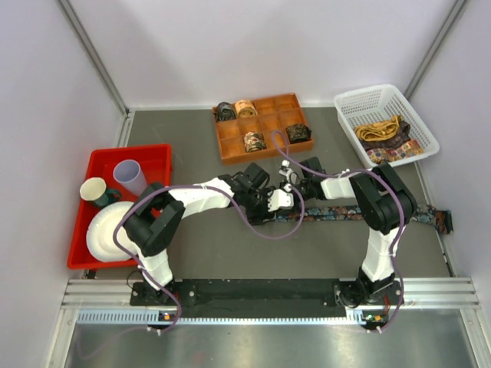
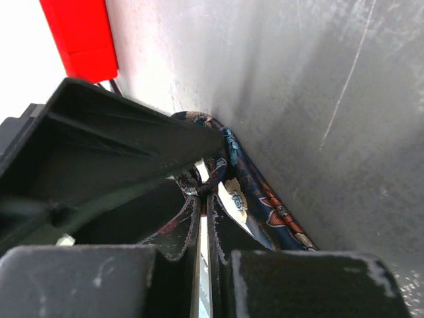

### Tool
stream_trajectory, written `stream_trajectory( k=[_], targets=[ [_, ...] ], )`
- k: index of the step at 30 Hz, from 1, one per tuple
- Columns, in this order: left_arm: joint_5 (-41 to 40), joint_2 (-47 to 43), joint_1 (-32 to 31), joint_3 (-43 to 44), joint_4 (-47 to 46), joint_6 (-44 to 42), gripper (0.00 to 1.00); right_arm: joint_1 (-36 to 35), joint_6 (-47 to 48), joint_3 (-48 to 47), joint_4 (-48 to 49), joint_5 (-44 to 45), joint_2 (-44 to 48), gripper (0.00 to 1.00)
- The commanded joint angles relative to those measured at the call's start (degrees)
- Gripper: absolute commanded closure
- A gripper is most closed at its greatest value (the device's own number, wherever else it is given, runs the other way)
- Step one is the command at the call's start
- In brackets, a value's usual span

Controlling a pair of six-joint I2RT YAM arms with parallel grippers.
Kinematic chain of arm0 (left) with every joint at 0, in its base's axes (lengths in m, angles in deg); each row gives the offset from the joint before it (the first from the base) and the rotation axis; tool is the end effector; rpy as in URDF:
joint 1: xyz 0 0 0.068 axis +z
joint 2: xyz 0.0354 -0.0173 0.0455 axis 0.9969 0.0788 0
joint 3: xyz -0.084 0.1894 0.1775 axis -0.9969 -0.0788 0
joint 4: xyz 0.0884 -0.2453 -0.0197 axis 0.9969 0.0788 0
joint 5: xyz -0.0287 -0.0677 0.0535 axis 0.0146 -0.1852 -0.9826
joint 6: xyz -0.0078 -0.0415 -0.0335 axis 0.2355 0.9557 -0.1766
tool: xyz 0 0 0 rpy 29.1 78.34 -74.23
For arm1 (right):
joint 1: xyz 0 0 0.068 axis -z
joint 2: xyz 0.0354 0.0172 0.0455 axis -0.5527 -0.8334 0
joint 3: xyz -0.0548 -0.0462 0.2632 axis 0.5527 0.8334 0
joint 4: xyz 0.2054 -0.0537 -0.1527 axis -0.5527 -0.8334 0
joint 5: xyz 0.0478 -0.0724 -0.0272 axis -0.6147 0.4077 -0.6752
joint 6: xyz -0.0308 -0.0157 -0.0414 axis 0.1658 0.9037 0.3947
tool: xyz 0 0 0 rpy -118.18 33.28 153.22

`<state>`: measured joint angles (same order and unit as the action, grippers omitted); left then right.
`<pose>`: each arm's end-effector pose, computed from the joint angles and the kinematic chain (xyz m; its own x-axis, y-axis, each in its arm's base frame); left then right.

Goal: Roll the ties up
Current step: Roll the tie at the center of the board.

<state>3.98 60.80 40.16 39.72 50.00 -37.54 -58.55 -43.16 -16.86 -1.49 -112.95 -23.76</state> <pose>0.2437 -0.2655 0.1688 0.0378 0.8076 -0.5885 0.9978 0.0021 0.0670 0.2972 0.1708 0.1087 -0.9868 -0.1223 -0.1061 -0.1511 0.4590 0.8755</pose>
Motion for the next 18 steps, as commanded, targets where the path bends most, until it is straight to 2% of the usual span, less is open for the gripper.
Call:
stream_trajectory(
  k=[1, 2, 5, 9, 11, 15, 18],
  targets=[
    [1.9, -1.6, 1.6, 3.3, -0.1, 3.5, 0.26, -0.6, 3.7, -2.5, -1.2, 1.3, -0.8, 1.00],
    [2.6, -2.1, 2.2, 4.2, 1.9, 3.9, 0.19, -0.6, 4.1, -2.5, -1.4, 1.5, -1.2, 1.00],
    [4.6, -3.2, 4.8, 9.4, 7.0, 3.7, 0.14, -0.6, 5.5, -2.3, -1.8, 1.4, -1.4, 1.00],
    [5.7, -1.7, 6.2, 20.5, 23.8, -0.8, 0.08, -0.5, 7.2, -2.3, -4.3, 1.3, -1.1, 1.00],
    [5.6, -1.7, 7.5, 22.5, 25.2, -1.0, 0.07, -0.6, 8.2, -2.5, -5.0, 1.4, -1.1, 1.00],
    [3.6, -1.9, 9.3, 20.2, 24.2, -3.0, 0.06, -0.6, 9.8, -3.6, -7.2, 1.3, -0.9, 1.00],
    [4.6, -0.2, 11.1, 19.9, 25.1, -0.2, 0.07, -0.5, 10.6, -4.3, -8.3, 0.6, -1.4, 1.00]
  ],
)
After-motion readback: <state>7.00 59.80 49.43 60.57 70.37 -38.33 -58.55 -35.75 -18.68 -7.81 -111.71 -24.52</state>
